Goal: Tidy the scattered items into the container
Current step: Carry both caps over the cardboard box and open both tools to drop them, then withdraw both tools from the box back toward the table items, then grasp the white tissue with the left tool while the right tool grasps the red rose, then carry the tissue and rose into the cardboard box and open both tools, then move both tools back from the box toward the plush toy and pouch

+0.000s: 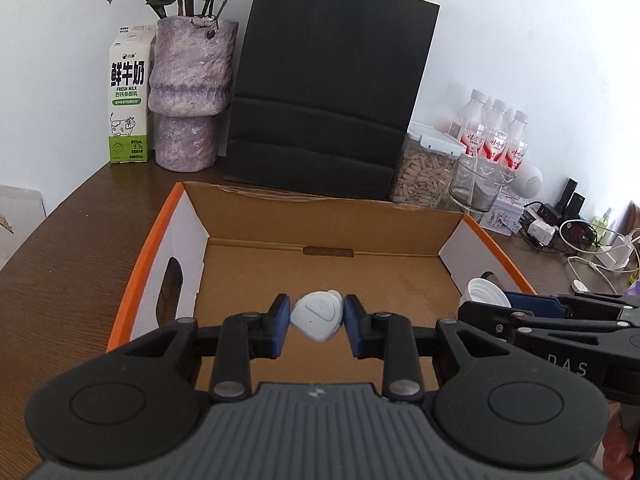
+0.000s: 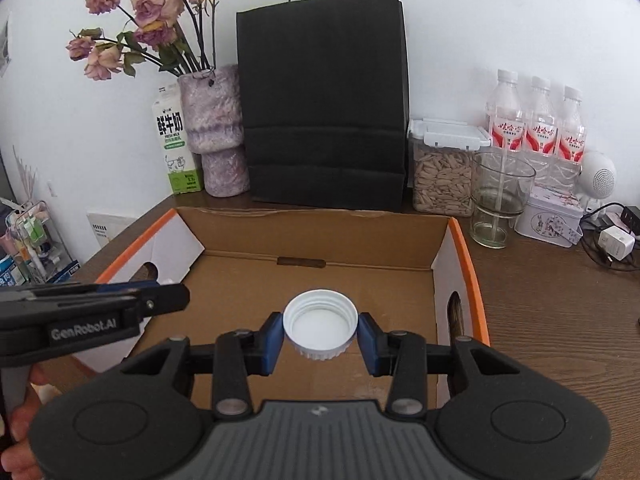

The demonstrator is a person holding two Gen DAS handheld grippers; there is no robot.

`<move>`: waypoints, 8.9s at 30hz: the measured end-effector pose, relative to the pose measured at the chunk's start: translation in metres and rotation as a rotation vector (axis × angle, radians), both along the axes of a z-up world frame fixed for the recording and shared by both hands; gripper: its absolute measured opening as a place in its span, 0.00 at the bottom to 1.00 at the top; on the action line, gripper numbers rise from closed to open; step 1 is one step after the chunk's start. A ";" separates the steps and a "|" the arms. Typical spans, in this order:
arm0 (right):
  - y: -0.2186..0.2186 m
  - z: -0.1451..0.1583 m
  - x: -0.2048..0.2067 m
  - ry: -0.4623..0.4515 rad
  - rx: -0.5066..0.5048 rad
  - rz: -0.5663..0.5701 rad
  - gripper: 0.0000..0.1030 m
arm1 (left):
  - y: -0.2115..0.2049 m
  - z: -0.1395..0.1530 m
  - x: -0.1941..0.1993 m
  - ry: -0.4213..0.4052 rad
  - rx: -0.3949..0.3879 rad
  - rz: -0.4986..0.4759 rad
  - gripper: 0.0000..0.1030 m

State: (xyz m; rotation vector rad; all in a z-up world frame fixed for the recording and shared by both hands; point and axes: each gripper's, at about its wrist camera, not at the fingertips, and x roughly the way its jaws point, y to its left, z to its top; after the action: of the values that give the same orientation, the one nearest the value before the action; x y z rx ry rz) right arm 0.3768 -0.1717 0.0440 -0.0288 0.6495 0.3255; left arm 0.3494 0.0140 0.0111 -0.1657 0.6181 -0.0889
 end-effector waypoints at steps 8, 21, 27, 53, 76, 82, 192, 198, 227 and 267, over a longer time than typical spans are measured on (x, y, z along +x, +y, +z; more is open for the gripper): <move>0.002 -0.001 -0.002 0.012 -0.034 -0.010 0.44 | -0.006 0.001 -0.002 0.004 0.053 0.016 0.42; -0.014 0.012 -0.009 -0.016 -0.020 -0.051 1.00 | -0.001 0.022 -0.015 -0.083 0.129 0.128 1.00; -0.017 0.016 -0.014 -0.027 -0.020 -0.049 1.00 | -0.006 0.023 -0.019 -0.099 0.132 0.107 1.00; -0.022 0.041 -0.100 -0.108 -0.018 -0.057 1.00 | 0.012 0.059 -0.109 -0.201 0.126 0.165 1.00; -0.051 0.001 -0.224 -0.110 -0.055 -0.036 1.00 | 0.050 0.016 -0.222 -0.151 0.217 0.187 1.00; -0.055 -0.017 -0.247 -0.078 -0.054 -0.037 1.00 | 0.044 -0.007 -0.241 -0.098 0.191 0.184 1.00; -0.013 0.067 -0.064 -0.374 0.023 0.051 0.31 | -0.006 0.058 -0.042 -0.273 0.057 -0.015 0.17; -0.014 0.044 -0.029 -0.280 0.017 0.066 0.31 | 0.001 0.035 -0.014 -0.182 0.060 0.001 0.17; -0.012 0.014 -0.009 -0.145 -0.021 0.050 0.74 | -0.004 0.020 -0.006 -0.122 0.149 0.052 0.80; -0.022 0.064 -0.136 -0.261 -0.043 -0.028 1.00 | 0.013 0.084 -0.134 -0.294 0.132 0.117 1.00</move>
State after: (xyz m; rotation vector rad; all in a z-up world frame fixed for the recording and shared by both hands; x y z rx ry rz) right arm 0.2406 -0.1933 0.1076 -0.1013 0.3976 0.2755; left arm 0.2158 0.0274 0.0956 -0.0587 0.3188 0.0411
